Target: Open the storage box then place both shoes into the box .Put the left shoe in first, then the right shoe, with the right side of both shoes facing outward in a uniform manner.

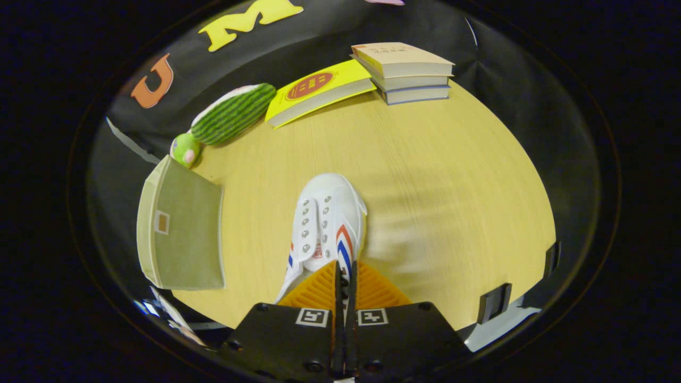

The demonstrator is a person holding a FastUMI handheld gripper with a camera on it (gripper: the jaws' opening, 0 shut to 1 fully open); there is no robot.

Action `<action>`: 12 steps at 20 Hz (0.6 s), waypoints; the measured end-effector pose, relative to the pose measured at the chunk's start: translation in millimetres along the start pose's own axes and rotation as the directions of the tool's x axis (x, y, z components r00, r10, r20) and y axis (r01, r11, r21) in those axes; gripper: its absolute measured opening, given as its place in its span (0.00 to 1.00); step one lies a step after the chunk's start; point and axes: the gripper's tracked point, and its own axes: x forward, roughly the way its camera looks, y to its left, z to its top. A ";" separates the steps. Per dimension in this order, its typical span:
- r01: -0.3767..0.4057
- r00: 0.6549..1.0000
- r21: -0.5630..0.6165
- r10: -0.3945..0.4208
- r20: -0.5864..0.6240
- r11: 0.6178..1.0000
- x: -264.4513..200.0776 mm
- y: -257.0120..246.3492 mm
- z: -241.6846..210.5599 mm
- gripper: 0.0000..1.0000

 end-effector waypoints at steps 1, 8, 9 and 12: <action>-0.010 1.000 0.000 0.010 0.006 1.000 -10.5 8.3 2.4 0.06; -0.070 0.987 -0.072 0.080 0.137 0.995 -83.5 87.7 16.3 0.06; -0.089 0.985 -0.057 0.097 0.146 0.994 -86.9 97.9 16.4 0.06; -0.164 0.977 0.031 0.158 0.146 0.986 -92.3 129.1 16.4 0.06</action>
